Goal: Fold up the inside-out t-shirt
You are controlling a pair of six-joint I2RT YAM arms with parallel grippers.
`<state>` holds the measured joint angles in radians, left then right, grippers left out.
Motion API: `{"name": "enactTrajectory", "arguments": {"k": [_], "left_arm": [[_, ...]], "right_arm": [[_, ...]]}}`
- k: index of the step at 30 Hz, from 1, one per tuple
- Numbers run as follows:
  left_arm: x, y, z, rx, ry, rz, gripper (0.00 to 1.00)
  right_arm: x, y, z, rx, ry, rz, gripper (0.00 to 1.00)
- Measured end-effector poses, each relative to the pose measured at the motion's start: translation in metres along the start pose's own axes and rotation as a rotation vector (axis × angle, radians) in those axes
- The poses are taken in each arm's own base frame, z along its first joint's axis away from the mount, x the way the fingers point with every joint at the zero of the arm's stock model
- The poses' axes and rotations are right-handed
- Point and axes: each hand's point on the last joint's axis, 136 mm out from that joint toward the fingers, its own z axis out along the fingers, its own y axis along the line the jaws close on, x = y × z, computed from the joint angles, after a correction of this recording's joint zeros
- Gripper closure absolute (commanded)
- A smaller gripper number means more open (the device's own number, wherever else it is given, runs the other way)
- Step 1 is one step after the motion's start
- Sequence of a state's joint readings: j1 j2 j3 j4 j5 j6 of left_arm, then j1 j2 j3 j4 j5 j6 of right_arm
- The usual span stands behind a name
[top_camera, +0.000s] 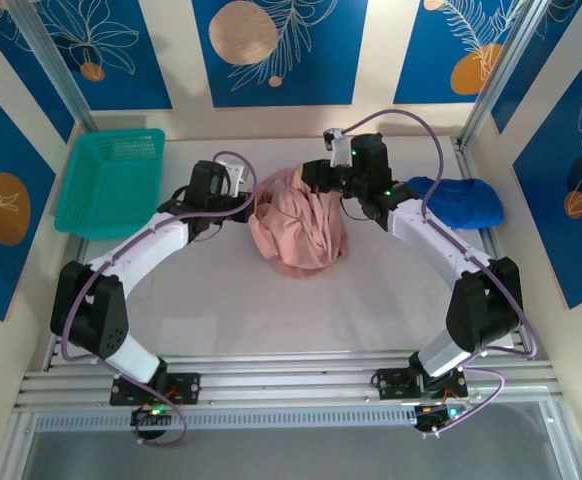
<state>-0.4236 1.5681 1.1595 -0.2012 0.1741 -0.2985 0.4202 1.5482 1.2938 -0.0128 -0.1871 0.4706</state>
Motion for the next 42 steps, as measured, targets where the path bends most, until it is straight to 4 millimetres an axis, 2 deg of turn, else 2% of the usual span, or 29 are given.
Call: {"name": "enactTrajectory", "arguments": {"k": [3,7,10,13,15,17,20,23,25,28,30,32,34,36,37,40,42], "left_arm": [[0.021,0.025,0.009,-0.103,0.033,-0.052,1.0],[0.065,0.061,0.02,-0.233,0.096,-0.115,0.98],[0.098,0.073,0.025,-0.265,0.154,-0.138,0.67],[0.113,0.074,0.023,-0.259,0.175,-0.157,0.5],[0.11,0.067,0.013,-0.229,0.151,-0.163,0.4],[0.09,0.051,-0.006,-0.168,0.079,-0.165,0.31],[0.047,0.02,-0.037,-0.043,-0.07,-0.174,0.28],[0.014,-0.016,-0.054,0.106,-0.149,-0.185,0.26],[-0.002,-0.037,-0.05,0.187,-0.153,-0.19,0.26],[-0.013,-0.067,-0.03,0.287,-0.11,-0.194,0.31],[-0.014,-0.082,-0.013,0.341,-0.07,-0.21,0.48],[-0.011,-0.09,0.006,0.372,-0.028,-0.227,0.78],[-0.005,-0.087,0.021,0.363,0.003,-0.247,0.95],[0.002,-0.08,0.03,0.341,0.024,-0.266,0.99],[0.005,-0.073,0.034,0.319,0.028,-0.282,1.0],[0.013,-0.042,0.04,0.233,0.019,-0.323,1.0],[0.022,-0.017,0.042,0.161,0.016,-0.348,0.9]], "right_arm": [[-0.018,0.008,-0.016,-0.051,-0.045,0.017,1.0],[-0.049,0.017,-0.047,-0.103,-0.129,0.001,1.0],[-0.056,0.025,-0.063,-0.148,-0.163,-0.033,1.0],[-0.04,0.026,-0.062,-0.182,-0.125,-0.055,1.0],[-0.025,0.02,-0.056,-0.189,-0.085,-0.056,1.0],[-0.01,0.013,-0.05,-0.19,-0.044,-0.054,1.0],[0.005,0.007,-0.045,-0.192,-0.001,-0.053,1.0],[0.011,0.007,-0.043,-0.198,0.012,-0.064,1.0],[0.013,0.009,-0.042,-0.204,0.015,-0.07,1.0],[0.017,0.013,-0.041,-0.216,0.025,-0.075,1.0],[0.018,0.015,-0.04,-0.22,0.026,-0.077,1.0],[0.018,0.015,-0.04,-0.221,0.027,-0.077,1.0],[0.016,0.015,-0.041,-0.22,0.024,-0.073,1.0],[0.008,0.016,-0.045,-0.22,0.015,-0.058,1.0],[-0.003,0.017,-0.049,-0.22,-0.003,-0.051,1.0],[-0.041,0.026,-0.067,-0.224,-0.081,-0.047,1.0],[-0.064,0.039,-0.084,-0.239,-0.143,-0.063,1.0]]}}
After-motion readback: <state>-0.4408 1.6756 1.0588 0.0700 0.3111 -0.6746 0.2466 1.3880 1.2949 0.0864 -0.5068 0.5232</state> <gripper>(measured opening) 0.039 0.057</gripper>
